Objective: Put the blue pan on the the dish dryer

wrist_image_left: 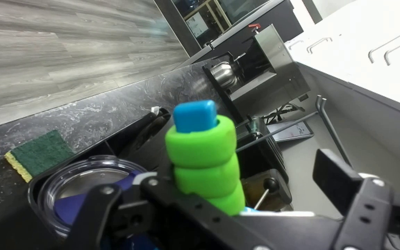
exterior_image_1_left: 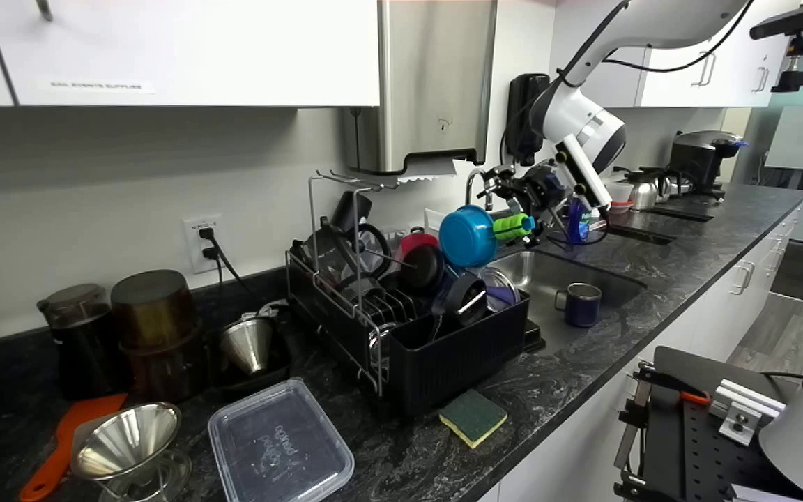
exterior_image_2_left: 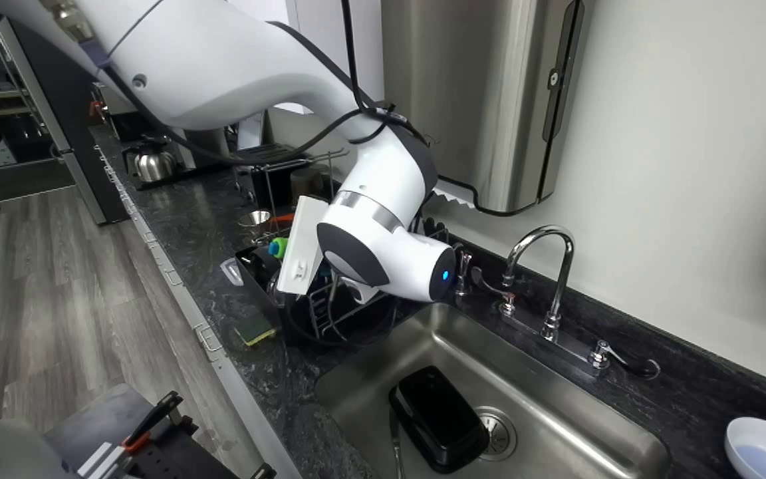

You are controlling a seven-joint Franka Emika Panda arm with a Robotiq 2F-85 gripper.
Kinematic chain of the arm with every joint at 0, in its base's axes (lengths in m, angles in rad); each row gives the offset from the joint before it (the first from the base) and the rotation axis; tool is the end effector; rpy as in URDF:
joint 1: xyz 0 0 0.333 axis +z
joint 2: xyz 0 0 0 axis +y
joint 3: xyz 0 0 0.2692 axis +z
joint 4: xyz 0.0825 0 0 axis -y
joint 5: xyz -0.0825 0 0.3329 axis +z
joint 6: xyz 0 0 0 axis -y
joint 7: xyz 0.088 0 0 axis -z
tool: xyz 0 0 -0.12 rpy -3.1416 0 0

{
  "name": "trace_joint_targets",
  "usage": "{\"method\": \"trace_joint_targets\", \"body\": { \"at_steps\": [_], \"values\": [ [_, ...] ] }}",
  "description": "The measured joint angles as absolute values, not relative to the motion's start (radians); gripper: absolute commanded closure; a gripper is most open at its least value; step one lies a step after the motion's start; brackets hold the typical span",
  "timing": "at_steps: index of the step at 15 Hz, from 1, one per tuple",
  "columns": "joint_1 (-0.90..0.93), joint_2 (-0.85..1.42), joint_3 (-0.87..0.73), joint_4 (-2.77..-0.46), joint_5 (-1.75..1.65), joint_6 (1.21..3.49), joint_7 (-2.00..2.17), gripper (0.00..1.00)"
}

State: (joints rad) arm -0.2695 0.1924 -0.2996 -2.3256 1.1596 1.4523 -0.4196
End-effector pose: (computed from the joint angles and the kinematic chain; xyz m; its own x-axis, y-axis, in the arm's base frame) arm 0.3954 -0.1138 0.2664 0.8015 -0.2334 -0.5505 -0.5784 -0.0689 -0.8129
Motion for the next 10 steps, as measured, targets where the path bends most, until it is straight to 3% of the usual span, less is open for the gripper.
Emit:
{"method": "trace_joint_targets", "body": {
  "at_steps": [10],
  "values": [
    [-0.262, 0.194, -0.284, -2.346, 1.075, 1.453, -0.425, 0.0]
  ]
}}
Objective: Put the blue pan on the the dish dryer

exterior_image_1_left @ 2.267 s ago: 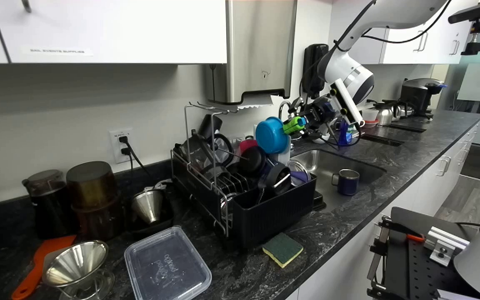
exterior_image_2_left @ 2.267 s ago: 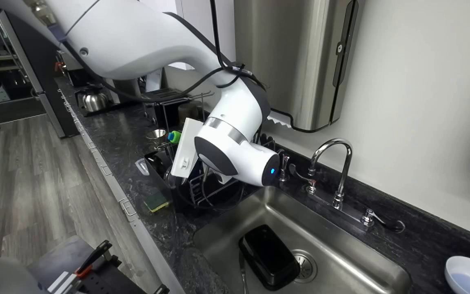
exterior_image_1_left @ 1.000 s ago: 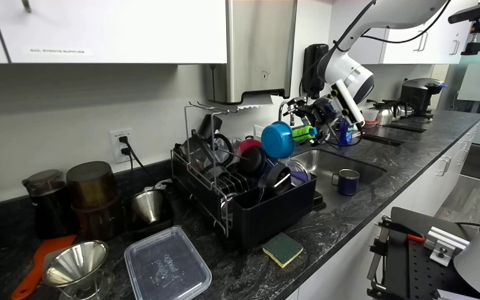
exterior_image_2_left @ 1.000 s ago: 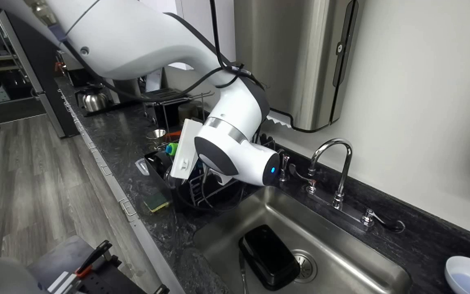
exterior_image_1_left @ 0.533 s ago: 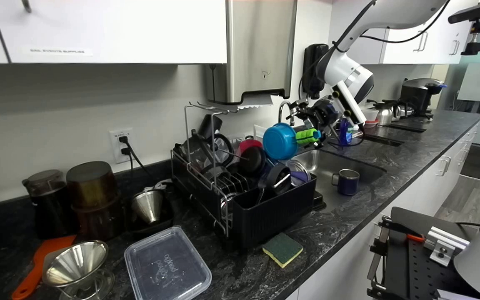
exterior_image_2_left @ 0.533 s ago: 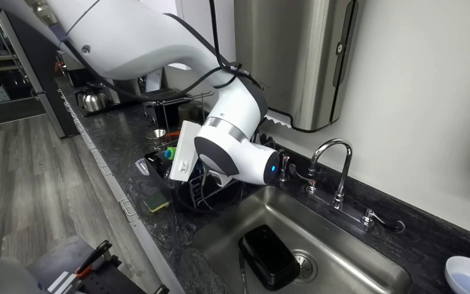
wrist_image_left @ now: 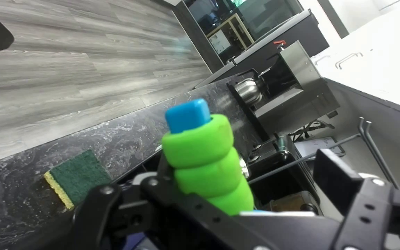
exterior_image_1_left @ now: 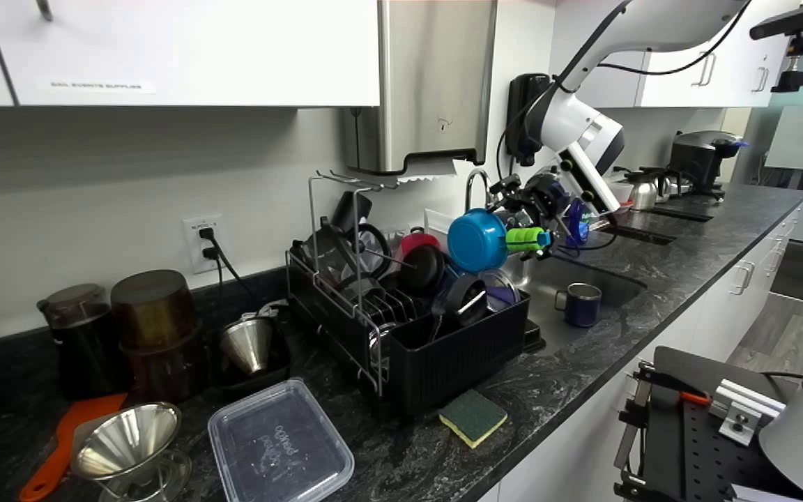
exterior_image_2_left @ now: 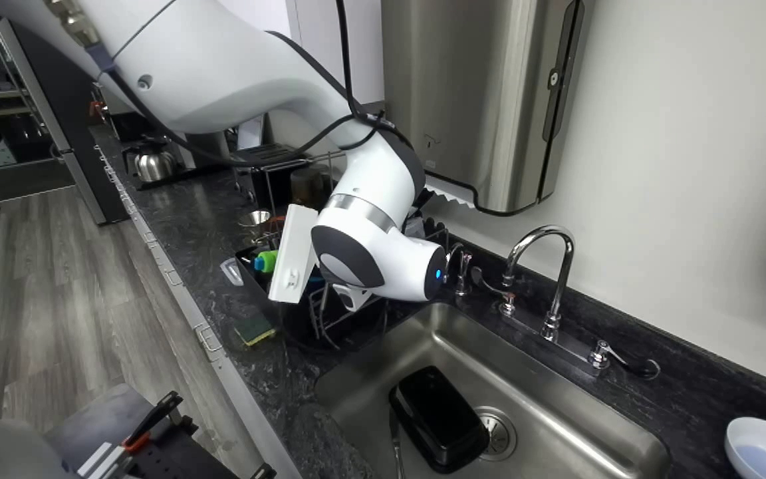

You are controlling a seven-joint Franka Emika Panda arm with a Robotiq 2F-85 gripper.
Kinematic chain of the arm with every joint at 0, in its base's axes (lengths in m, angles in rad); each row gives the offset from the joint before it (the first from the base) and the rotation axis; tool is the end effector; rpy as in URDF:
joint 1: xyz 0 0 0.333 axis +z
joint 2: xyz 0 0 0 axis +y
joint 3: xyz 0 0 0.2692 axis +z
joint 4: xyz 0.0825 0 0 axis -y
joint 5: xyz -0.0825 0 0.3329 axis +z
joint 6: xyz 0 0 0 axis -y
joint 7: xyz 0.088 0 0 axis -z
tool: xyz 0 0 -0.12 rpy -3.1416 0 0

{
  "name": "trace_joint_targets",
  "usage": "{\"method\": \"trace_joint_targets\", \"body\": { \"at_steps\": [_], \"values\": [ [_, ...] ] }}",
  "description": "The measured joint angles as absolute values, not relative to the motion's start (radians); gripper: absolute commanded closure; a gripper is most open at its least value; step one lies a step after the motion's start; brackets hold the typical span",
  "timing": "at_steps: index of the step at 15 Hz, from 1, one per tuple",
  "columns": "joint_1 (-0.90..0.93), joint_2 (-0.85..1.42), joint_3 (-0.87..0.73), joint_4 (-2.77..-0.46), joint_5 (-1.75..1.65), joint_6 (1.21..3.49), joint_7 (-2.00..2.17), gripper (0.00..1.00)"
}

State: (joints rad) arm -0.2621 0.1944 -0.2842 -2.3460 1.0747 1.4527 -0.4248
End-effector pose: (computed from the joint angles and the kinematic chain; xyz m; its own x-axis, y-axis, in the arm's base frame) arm 0.3826 -0.1018 0.2549 0.7961 -0.1757 -0.5791 -0.6027 -0.1443 -0.7848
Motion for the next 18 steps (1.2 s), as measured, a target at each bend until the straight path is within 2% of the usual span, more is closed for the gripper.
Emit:
{"method": "trace_joint_targets", "body": {
  "at_steps": [9, 10, 11, 18],
  "values": [
    [-0.259, 0.195, -0.267, -2.347, 0.929, 1.455, -0.449, 0.0],
    [-0.259, 0.195, -0.265, -2.347, 0.913, 1.456, -0.456, 0.25],
    [-0.258, 0.195, -0.264, -2.346, 0.895, 1.459, -0.466, 0.26],
    [-0.251, 0.19, -0.242, -2.34, 0.868, 1.514, -0.572, 0.76]
  ]
}}
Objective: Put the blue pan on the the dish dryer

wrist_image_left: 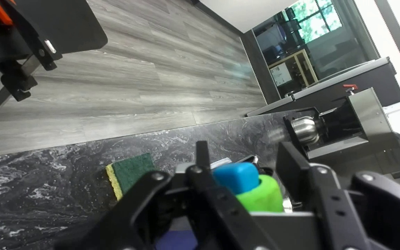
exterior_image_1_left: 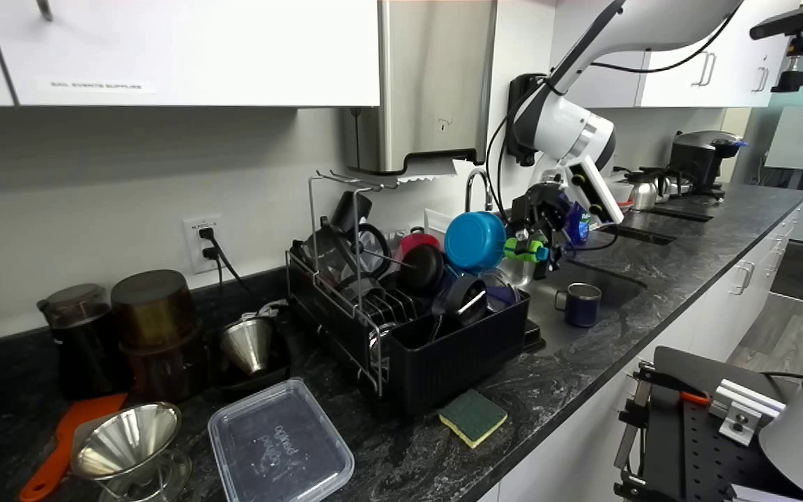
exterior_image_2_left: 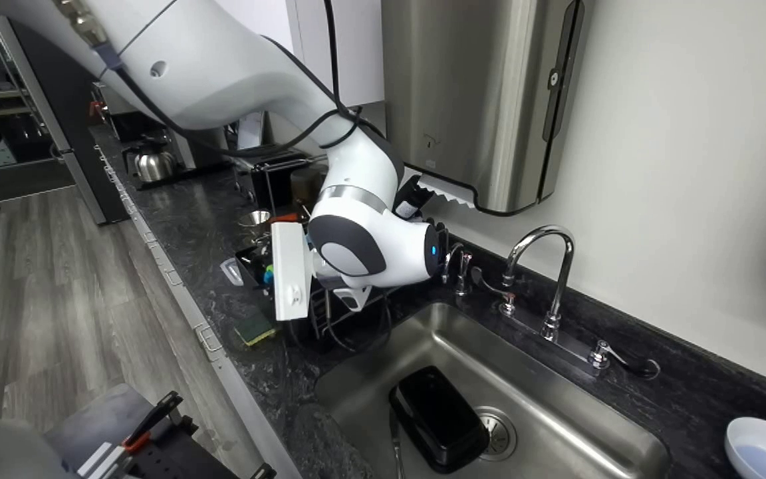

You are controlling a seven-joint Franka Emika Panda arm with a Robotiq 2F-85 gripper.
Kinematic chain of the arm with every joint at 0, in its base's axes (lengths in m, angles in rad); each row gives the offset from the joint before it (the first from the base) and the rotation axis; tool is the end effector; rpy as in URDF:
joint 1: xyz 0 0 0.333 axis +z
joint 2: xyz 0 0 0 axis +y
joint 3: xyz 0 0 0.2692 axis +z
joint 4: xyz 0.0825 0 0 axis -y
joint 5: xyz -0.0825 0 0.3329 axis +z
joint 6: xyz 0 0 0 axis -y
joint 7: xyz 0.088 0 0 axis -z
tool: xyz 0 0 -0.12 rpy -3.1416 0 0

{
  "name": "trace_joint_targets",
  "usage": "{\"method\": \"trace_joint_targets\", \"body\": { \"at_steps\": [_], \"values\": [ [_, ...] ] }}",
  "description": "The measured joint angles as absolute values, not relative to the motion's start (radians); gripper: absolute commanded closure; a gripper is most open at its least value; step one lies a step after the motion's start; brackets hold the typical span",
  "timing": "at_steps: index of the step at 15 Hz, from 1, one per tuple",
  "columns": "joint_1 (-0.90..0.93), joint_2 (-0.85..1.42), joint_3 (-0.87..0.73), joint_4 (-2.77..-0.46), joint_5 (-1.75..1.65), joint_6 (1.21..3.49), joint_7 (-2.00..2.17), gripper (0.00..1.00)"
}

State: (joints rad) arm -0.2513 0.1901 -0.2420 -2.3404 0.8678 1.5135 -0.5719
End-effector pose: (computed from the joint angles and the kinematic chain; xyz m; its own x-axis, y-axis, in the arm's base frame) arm 0.3706 -0.0939 0.2416 0.8750 -0.0520 -0.4812 -0.4623 -0.3847 -0.7990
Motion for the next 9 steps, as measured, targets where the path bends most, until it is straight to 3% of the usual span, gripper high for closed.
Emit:
{"method": "trace_joint_targets", "body": {
  "at_steps": [3, 9],
  "values": [
    [-0.251, 0.189, -0.236, -2.34, 0.868, 1.53, -0.614, 0.95],
    [-0.244, 0.166, -0.222, -2.33, 0.87, 1.547, -0.716, 0.94]
  ]
}}
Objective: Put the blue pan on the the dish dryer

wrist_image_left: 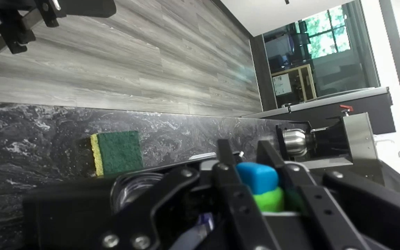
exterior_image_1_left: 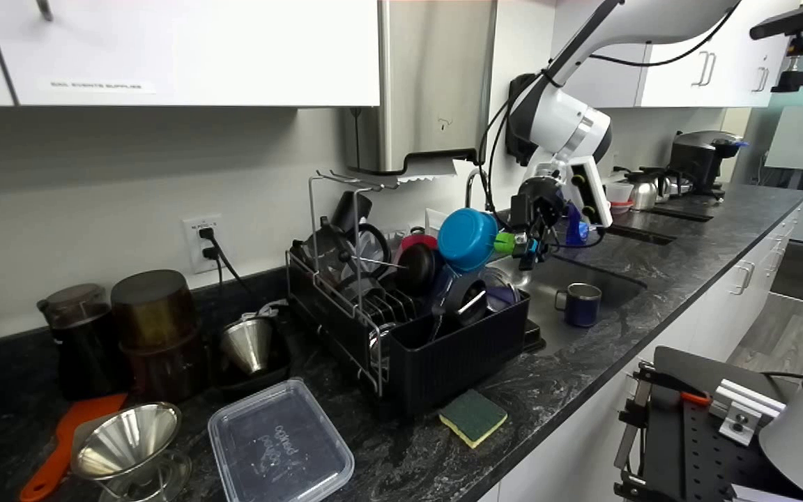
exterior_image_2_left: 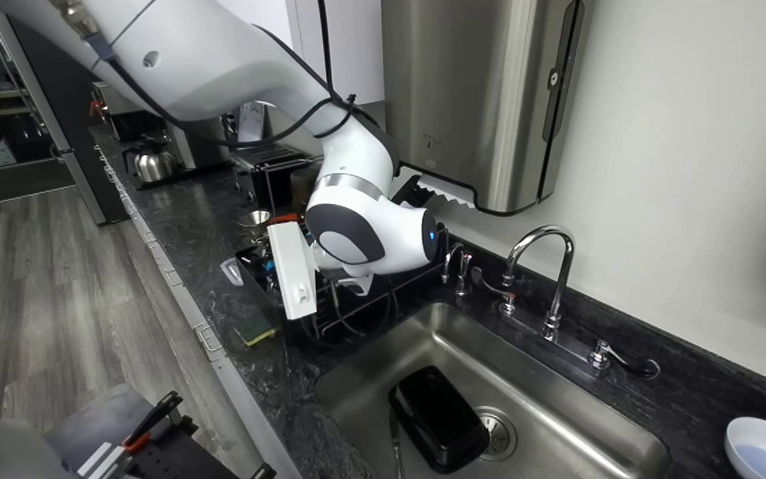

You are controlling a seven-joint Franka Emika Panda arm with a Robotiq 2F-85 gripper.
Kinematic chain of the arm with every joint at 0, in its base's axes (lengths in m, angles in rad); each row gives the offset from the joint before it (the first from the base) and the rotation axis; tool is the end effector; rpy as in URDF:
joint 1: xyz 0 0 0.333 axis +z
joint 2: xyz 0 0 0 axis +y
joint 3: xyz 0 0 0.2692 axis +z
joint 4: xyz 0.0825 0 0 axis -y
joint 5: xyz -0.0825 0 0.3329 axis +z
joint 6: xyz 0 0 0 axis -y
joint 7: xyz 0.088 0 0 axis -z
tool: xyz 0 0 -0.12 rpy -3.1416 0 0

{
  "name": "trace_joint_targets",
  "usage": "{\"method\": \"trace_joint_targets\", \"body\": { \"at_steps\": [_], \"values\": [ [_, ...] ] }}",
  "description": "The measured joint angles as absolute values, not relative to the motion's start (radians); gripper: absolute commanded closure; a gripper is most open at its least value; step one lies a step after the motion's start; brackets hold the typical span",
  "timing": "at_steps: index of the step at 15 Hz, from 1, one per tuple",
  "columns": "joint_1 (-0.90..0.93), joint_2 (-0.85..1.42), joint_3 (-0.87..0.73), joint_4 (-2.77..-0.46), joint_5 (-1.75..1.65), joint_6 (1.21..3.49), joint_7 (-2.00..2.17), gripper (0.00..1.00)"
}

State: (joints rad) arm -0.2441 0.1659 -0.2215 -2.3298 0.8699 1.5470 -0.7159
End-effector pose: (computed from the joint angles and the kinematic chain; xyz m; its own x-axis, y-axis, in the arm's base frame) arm 0.3811 -0.0891 0.2515 0.9475 0.0031 -0.3197 -0.2887 -0.4217 -0.8596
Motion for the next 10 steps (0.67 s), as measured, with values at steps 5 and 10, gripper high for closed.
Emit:
{"method": "trace_joint_targets", "body": {
  "at_steps": [5, 10],
  "values": [
    [-0.21, 0.095, -0.196, -2.315, 0.87, 1.585, -0.742, 0.94],
    [-0.184, 0.051, -0.185, -2.314, 0.856, 1.597, -0.745, 0.94]
  ]
}}
